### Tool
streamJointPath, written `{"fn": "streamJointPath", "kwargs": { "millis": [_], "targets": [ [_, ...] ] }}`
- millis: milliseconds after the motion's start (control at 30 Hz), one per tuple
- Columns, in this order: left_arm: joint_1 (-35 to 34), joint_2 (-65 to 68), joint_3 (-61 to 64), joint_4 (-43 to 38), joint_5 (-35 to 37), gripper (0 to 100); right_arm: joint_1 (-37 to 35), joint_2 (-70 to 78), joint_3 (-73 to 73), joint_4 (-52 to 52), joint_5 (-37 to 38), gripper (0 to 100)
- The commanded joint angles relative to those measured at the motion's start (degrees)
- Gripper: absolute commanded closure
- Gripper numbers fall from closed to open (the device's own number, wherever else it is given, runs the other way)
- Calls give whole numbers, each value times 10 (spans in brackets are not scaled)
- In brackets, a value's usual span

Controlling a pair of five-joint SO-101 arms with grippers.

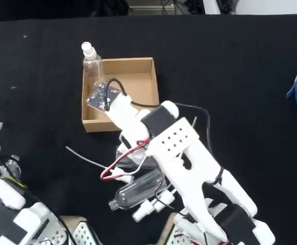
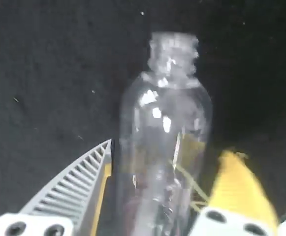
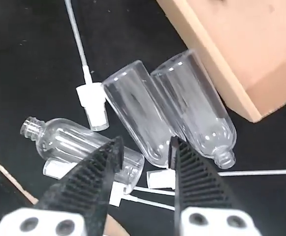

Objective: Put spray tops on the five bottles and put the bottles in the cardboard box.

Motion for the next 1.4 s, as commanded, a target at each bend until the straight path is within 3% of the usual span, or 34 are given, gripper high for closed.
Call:
{"fn": "streamJointPath", "kwargs": {
  "millis": [0,100,333,600,767,933,1000,1100,1167,1367],
  "targets": [
    [7,10,-76,28,-62,773,-28,-23,0,-10,0,855],
    [36,14,-104,57,-91,784,-41,-23,7,-14,-1,855],
    [71,15,-51,-39,-95,784,-62,-23,51,-68,-1,855],
    [83,15,0,-49,-88,784,-62,-23,71,-83,-1,855],
    [95,15,-6,-48,7,784,-62,-22,71,-88,-1,855],
    [101,15,-1,-49,19,785,-62,-22,75,-90,-1,855],
    [101,15,0,-48,18,820,-62,-22,80,-90,3,855],
    [99,15,1,-43,19,984,-62,-22,82,-90,4,855],
    [91,11,7,-43,16,947,-62,-22,80,-90,4,855],
    [42,12,-42,-43,3,970,-68,-22,71,-91,4,854]
  ]
}}
